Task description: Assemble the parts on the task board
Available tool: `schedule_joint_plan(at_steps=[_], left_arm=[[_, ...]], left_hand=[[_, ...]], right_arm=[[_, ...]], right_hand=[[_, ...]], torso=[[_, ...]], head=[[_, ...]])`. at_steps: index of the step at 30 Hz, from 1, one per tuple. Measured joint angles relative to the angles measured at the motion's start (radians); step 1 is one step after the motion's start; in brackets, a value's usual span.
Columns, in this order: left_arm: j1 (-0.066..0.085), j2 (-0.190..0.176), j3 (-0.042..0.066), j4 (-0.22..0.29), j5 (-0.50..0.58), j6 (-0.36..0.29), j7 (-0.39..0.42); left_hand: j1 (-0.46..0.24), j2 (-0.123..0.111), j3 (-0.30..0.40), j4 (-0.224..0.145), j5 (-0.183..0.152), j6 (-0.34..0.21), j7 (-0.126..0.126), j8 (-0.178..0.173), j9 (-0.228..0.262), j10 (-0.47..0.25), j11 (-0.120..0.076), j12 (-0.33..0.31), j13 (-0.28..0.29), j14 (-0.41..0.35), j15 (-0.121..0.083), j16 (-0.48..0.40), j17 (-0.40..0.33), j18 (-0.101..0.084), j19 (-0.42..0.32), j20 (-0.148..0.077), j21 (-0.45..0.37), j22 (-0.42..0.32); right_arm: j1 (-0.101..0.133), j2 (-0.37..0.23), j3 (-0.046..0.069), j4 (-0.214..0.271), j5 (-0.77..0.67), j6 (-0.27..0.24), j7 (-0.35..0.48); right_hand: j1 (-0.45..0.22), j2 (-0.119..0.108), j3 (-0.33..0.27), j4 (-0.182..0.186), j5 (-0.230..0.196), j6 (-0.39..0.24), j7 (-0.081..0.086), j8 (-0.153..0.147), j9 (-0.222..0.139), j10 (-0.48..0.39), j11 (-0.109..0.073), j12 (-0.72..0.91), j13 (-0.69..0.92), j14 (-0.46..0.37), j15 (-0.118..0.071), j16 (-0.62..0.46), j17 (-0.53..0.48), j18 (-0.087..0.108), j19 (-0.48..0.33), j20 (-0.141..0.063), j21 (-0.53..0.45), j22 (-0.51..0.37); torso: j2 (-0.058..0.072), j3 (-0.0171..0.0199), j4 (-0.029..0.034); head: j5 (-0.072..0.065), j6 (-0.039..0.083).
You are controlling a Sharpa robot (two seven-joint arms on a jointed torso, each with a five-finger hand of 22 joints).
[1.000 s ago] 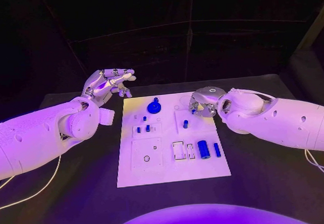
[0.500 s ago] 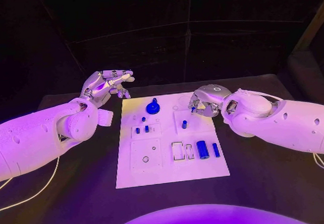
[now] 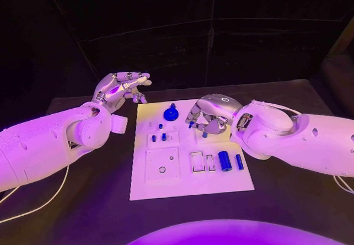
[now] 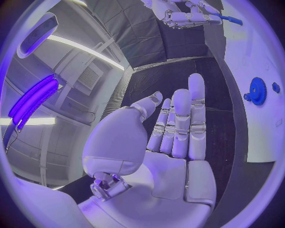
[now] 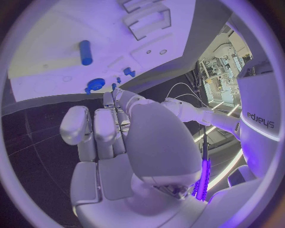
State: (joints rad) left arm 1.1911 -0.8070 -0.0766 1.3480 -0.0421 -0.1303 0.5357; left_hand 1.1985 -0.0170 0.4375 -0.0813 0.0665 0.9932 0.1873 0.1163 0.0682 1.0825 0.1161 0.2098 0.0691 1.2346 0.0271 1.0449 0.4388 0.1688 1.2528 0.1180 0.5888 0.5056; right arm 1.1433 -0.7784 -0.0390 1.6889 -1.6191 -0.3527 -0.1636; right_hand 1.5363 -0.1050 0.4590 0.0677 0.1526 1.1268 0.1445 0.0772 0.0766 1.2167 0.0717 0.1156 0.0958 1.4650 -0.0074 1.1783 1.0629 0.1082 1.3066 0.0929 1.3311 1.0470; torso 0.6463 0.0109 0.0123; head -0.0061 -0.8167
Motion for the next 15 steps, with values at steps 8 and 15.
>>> schedule_joint_plan(at_steps=[8,15], left_arm=[[0.001,0.004,0.0,0.006,0.0,-0.001,0.0],[0.002,0.018,0.0,0.007,0.0,-0.002,-0.001]], left_hand=[[0.0,0.0,0.0,0.0,0.0,0.0,0.0,0.0,0.0,0.0,0.0,0.0,0.0,0.0,0.0,0.0,-0.001,0.0,-0.003,0.003,0.0,-0.001],[0.0,0.0,-0.003,0.003,0.0,-0.004,0.004,0.0,0.0,0.0,0.0,0.0,0.0,0.0,0.0,0.0,-0.001,0.0,-0.003,0.003,0.0,-0.001]], right_arm=[[-0.045,0.062,-0.002,0.009,-0.023,0.005,0.014],[-0.096,0.115,-0.005,-0.034,-0.066,0.023,0.024]], right_hand=[[-0.005,-0.005,0.004,-0.004,-0.001,0.0,0.0,0.0,0.0,0.0,0.0,-0.004,0.0,0.0,0.0,0.0,0.0,0.0,0.0,0.0,0.0,0.0],[-0.011,-0.007,0.007,-0.007,-0.001,0.0,0.0,0.0,-0.001,0.0,0.0,-0.004,0.0,0.0,0.0,0.004,0.003,0.0,0.0,0.0,0.005,0.007]], torso=[[-0.001,-0.0017,-0.0005],[-0.001,-0.0005,-0.0008]], head=[[0.042,-0.016],[0.068,-0.029]])
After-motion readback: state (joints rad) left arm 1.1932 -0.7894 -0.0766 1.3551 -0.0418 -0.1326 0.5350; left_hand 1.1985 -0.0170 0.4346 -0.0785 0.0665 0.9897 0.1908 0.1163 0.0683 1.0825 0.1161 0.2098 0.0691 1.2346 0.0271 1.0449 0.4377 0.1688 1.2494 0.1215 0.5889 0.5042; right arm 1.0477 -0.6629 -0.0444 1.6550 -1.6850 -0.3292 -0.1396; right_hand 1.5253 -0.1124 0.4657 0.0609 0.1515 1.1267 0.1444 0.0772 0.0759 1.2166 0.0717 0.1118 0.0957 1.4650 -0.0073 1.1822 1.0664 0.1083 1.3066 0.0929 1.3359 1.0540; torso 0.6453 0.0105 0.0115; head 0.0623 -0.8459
